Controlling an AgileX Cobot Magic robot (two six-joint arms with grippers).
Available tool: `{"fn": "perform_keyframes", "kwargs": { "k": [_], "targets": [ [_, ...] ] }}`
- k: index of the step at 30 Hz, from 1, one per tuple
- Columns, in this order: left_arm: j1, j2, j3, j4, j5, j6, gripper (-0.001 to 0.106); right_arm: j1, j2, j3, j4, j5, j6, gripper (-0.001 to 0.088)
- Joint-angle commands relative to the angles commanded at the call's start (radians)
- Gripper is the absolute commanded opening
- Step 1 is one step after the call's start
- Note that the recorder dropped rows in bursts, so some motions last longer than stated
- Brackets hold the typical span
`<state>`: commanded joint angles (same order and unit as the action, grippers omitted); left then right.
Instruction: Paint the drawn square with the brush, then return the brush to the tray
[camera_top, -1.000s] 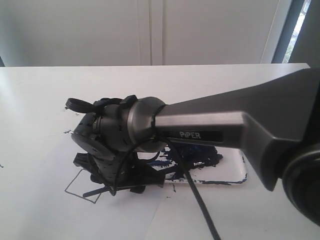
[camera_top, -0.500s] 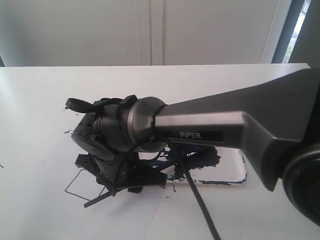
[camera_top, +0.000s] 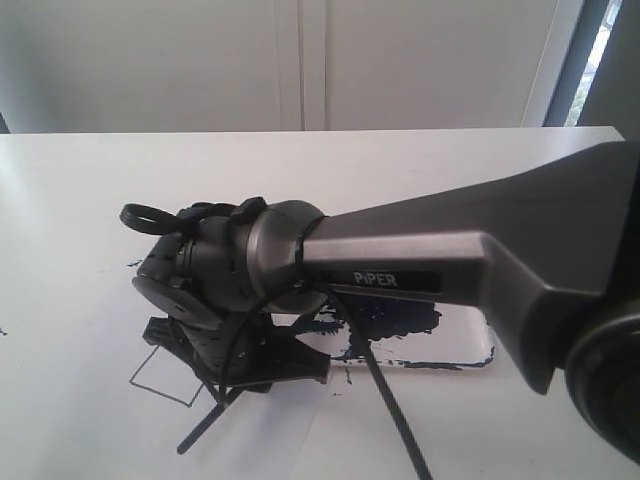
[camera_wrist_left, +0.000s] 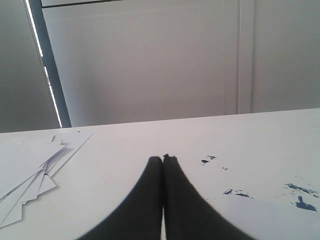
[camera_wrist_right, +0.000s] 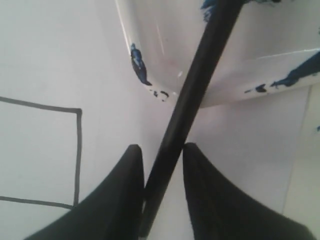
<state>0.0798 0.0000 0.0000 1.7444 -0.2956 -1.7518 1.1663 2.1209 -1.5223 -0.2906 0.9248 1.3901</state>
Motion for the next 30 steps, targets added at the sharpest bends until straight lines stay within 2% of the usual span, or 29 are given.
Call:
{"fn": "perform_keyframes", "kwargs": {
  "k": [8,14,20,25,30],
  "targets": [
    [0.000,0.000,0.000,0.000,0.000,0.000,0.000,0.001,-0.002,0.000,0.000,0.035,-0.007,0.0181],
    [0.000,0.000,0.000,0.000,0.000,0.000,0.000,0.001,-0.026,0.000,-0.011,0.058,-0.051,0.0078],
    [0.000,0.000,0.000,0.000,0.000,0.000,0.000,0.008,-0.070,0.000,-0.125,0.169,-0.067,0.0014],
    [0.000,0.000,0.000,0.000,0.000,0.000,0.000,0.012,-0.095,0.000,-0.190,0.259,-0.180,0.0000],
    [0.000,0.000,0.000,0.000,0.000,0.000,0.000,0.013,-0.125,0.000,-0.208,0.293,-0.308,0.0000]
  ]
}}
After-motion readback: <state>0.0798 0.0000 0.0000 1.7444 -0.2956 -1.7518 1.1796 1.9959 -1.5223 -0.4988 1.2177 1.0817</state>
